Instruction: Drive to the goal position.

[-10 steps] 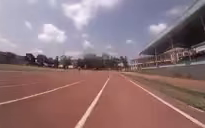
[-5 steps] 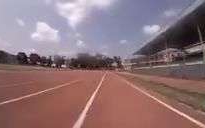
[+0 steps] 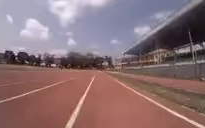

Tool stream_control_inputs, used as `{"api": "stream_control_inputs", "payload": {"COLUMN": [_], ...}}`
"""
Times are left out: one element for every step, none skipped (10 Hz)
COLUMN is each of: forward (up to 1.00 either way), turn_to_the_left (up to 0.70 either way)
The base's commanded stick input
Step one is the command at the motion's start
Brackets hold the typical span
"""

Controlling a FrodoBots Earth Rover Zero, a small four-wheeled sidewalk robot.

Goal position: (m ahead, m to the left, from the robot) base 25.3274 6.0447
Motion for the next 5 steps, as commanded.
{"api": "stream_control_inputs", "payload": {"forward": [0.7, 0.7, 0.7, 0.7, 0.7], "turn_to_the_left": [0.0, 0.0, 0.0, 0.0, 0.0]}}
